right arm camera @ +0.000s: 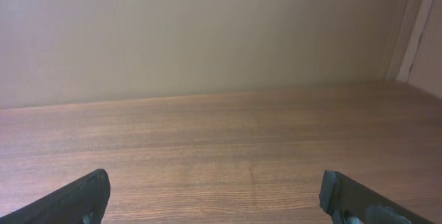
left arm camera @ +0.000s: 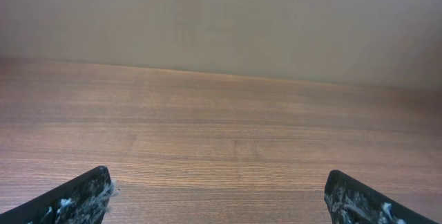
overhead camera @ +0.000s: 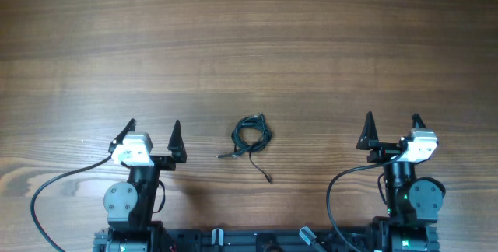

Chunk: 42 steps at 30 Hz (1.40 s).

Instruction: Untangle cables

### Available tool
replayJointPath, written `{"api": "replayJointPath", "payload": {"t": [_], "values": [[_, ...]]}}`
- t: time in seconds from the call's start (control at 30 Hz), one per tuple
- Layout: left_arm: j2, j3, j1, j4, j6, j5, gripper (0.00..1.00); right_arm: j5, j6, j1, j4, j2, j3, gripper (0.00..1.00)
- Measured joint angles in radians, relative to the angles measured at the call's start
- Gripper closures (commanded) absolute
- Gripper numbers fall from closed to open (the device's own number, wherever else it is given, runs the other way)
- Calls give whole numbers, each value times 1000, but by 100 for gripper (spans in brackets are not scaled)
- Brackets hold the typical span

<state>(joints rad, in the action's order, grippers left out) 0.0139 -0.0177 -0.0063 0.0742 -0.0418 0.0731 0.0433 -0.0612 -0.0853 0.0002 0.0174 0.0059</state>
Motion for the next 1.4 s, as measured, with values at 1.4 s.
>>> {"api": "replayJointPath", "payload": {"t": [1.4], "values": [[5,-702,-81,919,-486,-285,0,-3,3,-3,0,5,0,0]]}}
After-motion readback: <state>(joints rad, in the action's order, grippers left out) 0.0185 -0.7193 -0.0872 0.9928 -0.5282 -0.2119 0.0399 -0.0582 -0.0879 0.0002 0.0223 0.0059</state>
